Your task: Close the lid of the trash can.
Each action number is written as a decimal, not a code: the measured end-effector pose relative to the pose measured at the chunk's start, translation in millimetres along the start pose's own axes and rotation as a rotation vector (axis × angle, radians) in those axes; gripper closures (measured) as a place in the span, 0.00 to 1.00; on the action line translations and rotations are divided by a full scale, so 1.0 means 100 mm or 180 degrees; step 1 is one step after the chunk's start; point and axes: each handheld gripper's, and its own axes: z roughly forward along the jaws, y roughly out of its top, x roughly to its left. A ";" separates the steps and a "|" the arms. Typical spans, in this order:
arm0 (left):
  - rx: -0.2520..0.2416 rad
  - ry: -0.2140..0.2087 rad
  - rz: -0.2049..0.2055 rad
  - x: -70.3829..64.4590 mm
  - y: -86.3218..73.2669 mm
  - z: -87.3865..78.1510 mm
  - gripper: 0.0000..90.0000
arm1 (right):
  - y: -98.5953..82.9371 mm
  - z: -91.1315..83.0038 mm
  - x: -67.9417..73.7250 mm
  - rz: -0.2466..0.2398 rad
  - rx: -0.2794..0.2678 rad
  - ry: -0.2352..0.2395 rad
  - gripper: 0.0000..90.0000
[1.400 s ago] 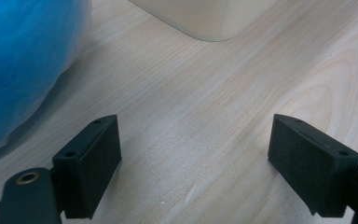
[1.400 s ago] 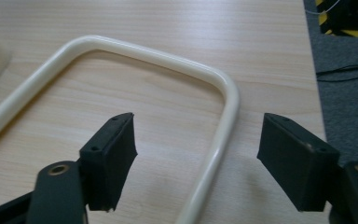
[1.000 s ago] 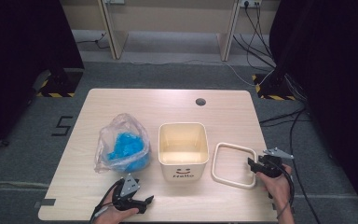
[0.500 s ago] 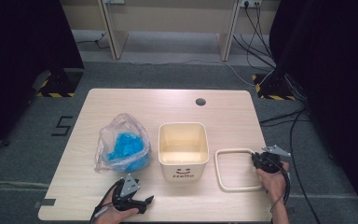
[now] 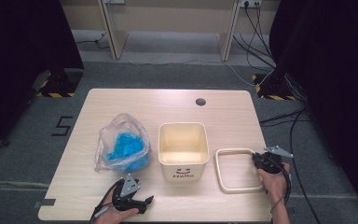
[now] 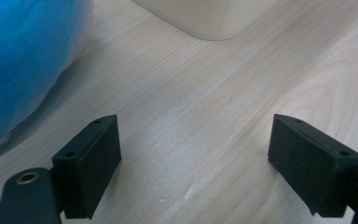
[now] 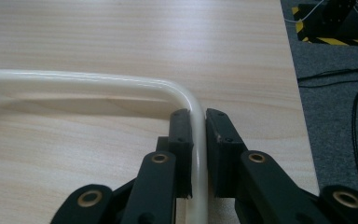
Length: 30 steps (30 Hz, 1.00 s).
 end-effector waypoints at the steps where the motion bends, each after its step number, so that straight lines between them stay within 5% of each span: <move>1: 0.0000 0.0000 -0.0001 0.00 0.00 0.00 0.18 | 0.01 -0.01 0.00 0.0015 -0.0008 0.0012 0.90; 19: -0.0019 -0.0025 0.0002 -0.02 -0.01 -0.01 0.21 | 0.06 -0.16 -0.03 0.0283 -0.0213 0.0252 0.91; 30: -0.0030 -0.0014 -0.0025 -0.03 0.00 0.00 0.20 | 0.10 -0.23 0.03 0.0317 -0.0302 0.0371 0.91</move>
